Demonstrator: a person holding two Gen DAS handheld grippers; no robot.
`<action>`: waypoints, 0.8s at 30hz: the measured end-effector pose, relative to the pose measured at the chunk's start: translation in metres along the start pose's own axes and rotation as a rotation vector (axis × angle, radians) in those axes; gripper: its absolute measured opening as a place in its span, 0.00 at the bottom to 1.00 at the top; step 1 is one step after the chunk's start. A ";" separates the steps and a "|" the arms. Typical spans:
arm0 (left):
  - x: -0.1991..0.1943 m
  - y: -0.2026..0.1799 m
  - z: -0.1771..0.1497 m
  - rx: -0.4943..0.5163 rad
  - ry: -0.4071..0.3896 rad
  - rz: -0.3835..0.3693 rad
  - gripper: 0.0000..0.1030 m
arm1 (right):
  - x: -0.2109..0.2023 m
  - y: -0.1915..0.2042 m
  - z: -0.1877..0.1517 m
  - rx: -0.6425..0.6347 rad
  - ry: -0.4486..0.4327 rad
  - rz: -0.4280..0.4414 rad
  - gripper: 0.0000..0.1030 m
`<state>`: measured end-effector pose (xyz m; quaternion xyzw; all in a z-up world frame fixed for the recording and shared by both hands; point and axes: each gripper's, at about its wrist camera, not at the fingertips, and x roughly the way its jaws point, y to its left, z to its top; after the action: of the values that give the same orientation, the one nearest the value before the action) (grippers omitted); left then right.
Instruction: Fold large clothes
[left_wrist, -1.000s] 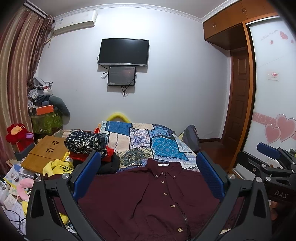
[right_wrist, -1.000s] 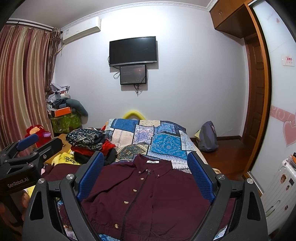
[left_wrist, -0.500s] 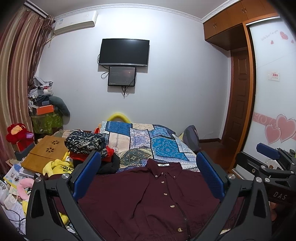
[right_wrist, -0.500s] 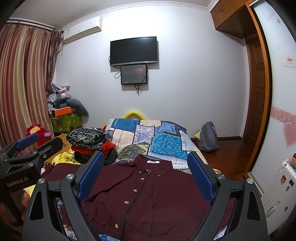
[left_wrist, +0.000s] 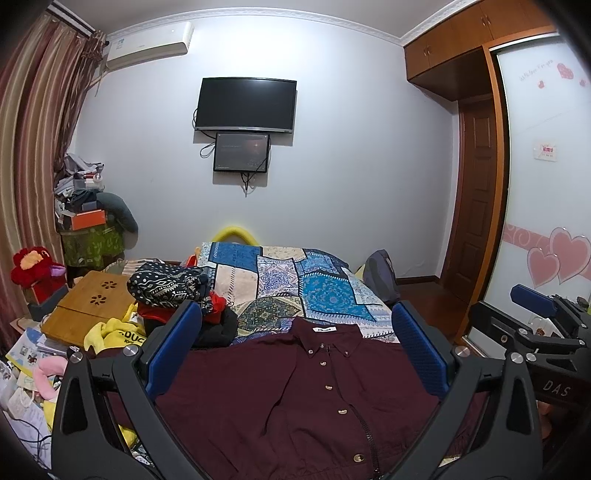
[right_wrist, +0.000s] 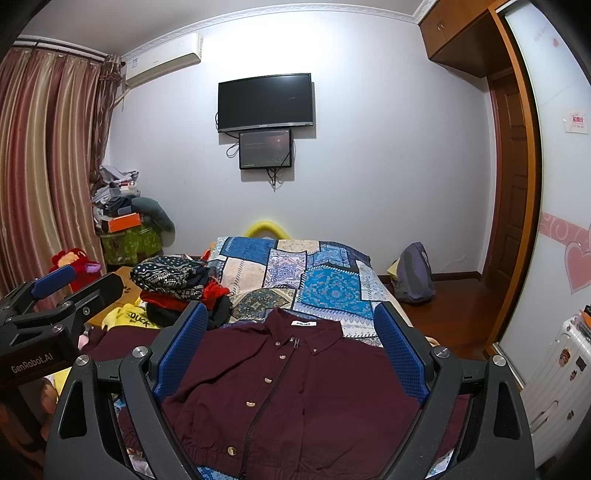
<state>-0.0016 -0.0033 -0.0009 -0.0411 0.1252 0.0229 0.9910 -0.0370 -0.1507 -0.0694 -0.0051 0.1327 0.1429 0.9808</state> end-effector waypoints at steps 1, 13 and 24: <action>0.000 0.000 0.000 0.000 0.000 0.001 1.00 | 0.000 0.000 0.000 0.000 0.001 0.000 0.87; 0.000 0.001 0.001 -0.002 0.002 0.002 1.00 | 0.001 0.000 -0.001 0.001 0.005 -0.002 0.87; 0.016 0.021 0.002 -0.025 0.018 0.030 1.00 | 0.023 -0.001 0.001 -0.008 0.044 -0.002 0.87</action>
<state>0.0128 0.0181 -0.0046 -0.0520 0.1341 0.0392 0.9888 -0.0153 -0.1451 -0.0741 -0.0125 0.1538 0.1422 0.9777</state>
